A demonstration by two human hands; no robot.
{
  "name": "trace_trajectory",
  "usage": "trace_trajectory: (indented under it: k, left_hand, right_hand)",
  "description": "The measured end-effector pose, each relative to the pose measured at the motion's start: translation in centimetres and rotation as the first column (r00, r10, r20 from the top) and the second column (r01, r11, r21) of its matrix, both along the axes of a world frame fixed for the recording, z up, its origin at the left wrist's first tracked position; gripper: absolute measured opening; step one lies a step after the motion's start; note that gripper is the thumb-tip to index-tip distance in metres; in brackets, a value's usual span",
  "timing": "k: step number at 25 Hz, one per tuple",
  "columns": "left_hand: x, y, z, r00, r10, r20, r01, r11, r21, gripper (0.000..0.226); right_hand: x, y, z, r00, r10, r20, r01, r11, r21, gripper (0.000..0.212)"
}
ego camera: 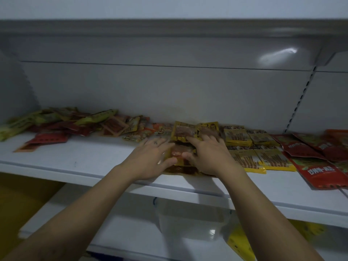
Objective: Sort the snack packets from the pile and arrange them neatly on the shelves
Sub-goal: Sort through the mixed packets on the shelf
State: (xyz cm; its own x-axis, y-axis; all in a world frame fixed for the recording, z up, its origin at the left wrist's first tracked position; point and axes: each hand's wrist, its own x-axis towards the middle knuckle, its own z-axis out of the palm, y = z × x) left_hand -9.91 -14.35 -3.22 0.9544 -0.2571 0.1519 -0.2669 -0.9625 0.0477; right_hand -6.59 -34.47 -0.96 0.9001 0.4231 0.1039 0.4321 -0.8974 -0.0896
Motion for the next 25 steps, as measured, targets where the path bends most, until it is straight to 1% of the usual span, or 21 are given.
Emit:
trace_trajectory:
  k: [6, 8, 10, 12, 14, 16, 17, 20, 22, 23, 24, 25]
  left_hand:
    - [-0.1, 8.2, 0.3, 0.998, 0.066, 0.025, -0.066, 0.998, -0.017, 0.056]
    - [0.5, 11.3, 0.1, 0.995, 0.085, 0.044, -0.085, 0.996, -0.016, 0.053]
    - [1.6, 15.1, -0.3, 0.993, 0.121, 0.015, -0.121, 0.993, -0.009, 0.053]
    - [2.8, 18.1, -0.7, 0.991, 0.131, -0.015, -0.131, 0.991, -0.008, 0.055]
    - [4.1, 20.7, -1.3, 0.996, 0.09, 0.01, -0.089, 0.996, -0.031, 0.056]
    - [5.4, 22.4, -1.6, 0.998, 0.025, 0.05, -0.023, 0.999, -0.048, 0.056]
    - [6.2, 23.0, -1.7, 0.998, -0.007, 0.068, 0.01, 0.999, -0.037, 0.057]
    - [9.0, 24.2, -1.7, 0.99, -0.095, 0.1, 0.095, 0.995, 0.006, 0.064]
    - [11.2, 24.5, -1.6, 0.992, -0.096, 0.079, 0.095, 0.995, 0.019, 0.058]
    - [12.2, 24.5, -1.6, 0.994, -0.082, 0.066, 0.081, 0.997, 0.017, 0.054]
    - [13.1, 24.6, -1.5, 0.997, -0.063, 0.043, 0.062, 0.998, 0.01, 0.054]
    - [13.8, 24.7, -1.4, 0.998, -0.053, 0.032, 0.053, 0.999, 0.002, 0.06]
  right_hand:
    - [1.2, 9.0, 0.2, 0.998, 0.036, 0.048, -0.035, 0.999, -0.02, 0.057]
    - [2.1, 12.1, -0.3, 0.999, 0.036, 0.021, -0.036, 0.999, 0.007, 0.052]
    - [4.0, 16.2, -1.5, 0.999, 0.03, -0.025, -0.029, 0.999, 0.045, 0.049]
    - [5.8, 19.8, -2.6, 0.998, -0.001, -0.063, 0.006, 0.997, 0.077, 0.054]
    - [7.8, 23.0, -3.2, 0.994, -0.067, -0.087, 0.076, 0.992, 0.103, 0.058]
    - [9.4, 25.3, -3.4, 0.977, -0.168, -0.129, 0.182, 0.977, 0.111, 0.053]
    - [9.9, 26.2, -3.4, 0.97, -0.211, -0.124, 0.225, 0.968, 0.11, 0.049]
    - [11.1, 28.5, -3.4, 0.967, -0.254, -0.001, 0.252, 0.962, 0.106, 0.034]
    - [12.3, 29.3, -3.3, 0.968, -0.248, 0.046, 0.244, 0.966, 0.085, 0.021]
    - [12.8, 29.6, -3.2, 0.967, -0.249, 0.053, 0.245, 0.966, 0.077, 0.018]
    - [13.4, 30.0, -3.2, 0.965, -0.254, 0.064, 0.248, 0.965, 0.086, 0.018]
    - [14.0, 30.3, -3.3, 0.966, -0.249, 0.073, 0.241, 0.964, 0.11, 0.02]
